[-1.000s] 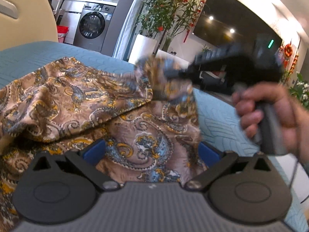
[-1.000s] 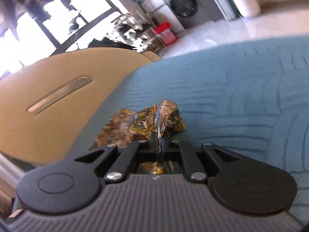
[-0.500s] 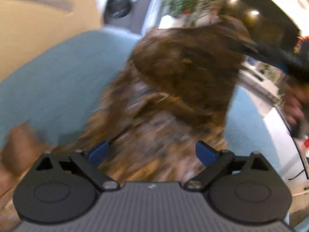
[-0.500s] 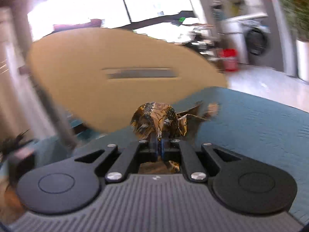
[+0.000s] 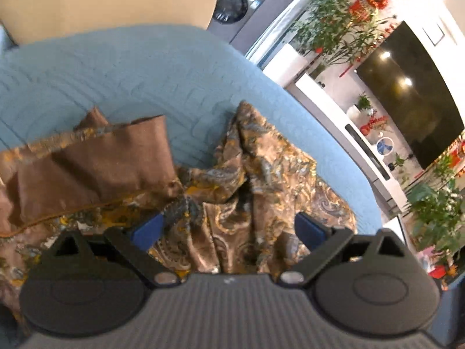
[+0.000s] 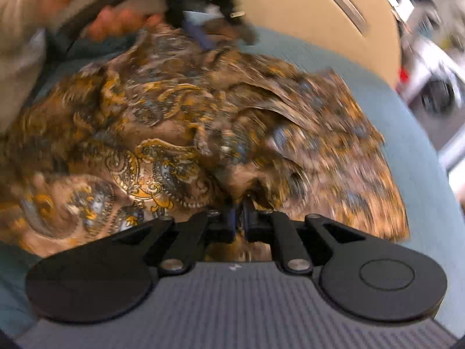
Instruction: Fold clothes
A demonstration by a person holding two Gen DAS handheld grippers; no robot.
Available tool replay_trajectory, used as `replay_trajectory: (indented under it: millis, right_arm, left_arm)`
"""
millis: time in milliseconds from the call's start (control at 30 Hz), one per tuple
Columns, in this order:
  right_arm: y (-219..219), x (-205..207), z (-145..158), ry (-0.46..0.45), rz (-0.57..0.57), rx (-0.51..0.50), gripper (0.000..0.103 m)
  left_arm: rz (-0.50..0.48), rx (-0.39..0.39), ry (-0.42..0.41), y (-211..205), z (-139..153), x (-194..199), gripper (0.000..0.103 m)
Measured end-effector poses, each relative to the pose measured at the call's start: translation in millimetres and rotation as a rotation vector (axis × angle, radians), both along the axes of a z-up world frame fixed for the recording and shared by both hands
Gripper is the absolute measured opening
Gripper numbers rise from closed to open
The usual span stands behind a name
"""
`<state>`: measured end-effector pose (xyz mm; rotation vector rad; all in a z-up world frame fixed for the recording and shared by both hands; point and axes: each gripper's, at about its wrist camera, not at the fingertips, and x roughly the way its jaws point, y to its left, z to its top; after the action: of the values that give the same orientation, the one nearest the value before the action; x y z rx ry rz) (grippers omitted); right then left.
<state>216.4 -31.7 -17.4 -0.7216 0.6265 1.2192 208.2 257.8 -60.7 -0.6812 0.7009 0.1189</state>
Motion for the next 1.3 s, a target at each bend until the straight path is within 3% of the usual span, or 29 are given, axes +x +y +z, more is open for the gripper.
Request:
replay_trajectory:
  millis: [67,100,200,267,367,567,800,867,900,933,1100,1300]
  right_arm:
    - [-16.3,5.3,23.6,0.116,-0.087,0.082,0.035]
    - [-19.4,14.6,50.6,0.182,-0.176,0.19,0.042]
    - [-28.6,33.9,75.0,0.242,-0.282,0.323,0.069]
    - [-6.7,58.5,87.5,0.251,-0.361,0.386,0.073]
    - [28.3,80.9,81.3,0.192,-0.364,0.358,0.073]
    - [107.2,127.4,26.2,0.213,-0.329,0.136,0.071]
    - [131.1,150.4,-0.6,0.246,-0.34,0.063,0.06]
    - [134.3,150.9,-1.6,0.263,-0.35,0.063,0.044]
    - [134.9,150.3,-1.6,0.271,-0.352,0.062,0.028]
    - [136.1,150.7,-3.5,0.285,-0.35,0.053,0.019]
    - [143.3,134.0,-1.7,0.306,-0.311,0.02,0.011]
    - [169.7,84.2,32.8,0.338,-0.217,0.146,0.011]
  left_arm:
    - [-0.033,0.043,-0.003,-1.5,4.7,13.8,0.098]
    - [-0.047,0.063,-0.013,-4.6,5.8,16.5,0.098]
    - [-0.07,0.107,-0.024,-11.5,0.1,19.2,0.1]
    - [-0.084,0.104,-0.008,-13.7,-5.1,21.4,0.1]
    - [-0.104,0.091,0.007,-10.3,-8.9,22.8,0.1]
    - [-0.074,0.057,-0.019,7.3,-6.0,20.2,0.1]
    - [-0.062,0.02,-0.013,15.6,-11.3,21.6,0.1]
    - [-0.061,0.018,-0.015,17.1,-10.4,19.2,0.1]
    - [-0.059,0.016,-0.017,17.8,-9.9,18.7,0.1]
    - [-0.056,0.013,-0.019,19.0,-9.4,17.8,0.1]
    - [-0.013,-0.006,-0.036,32.6,-3.4,10.3,0.1]
    - [0.076,-0.027,-0.08,58.0,8.3,-4.8,0.1]
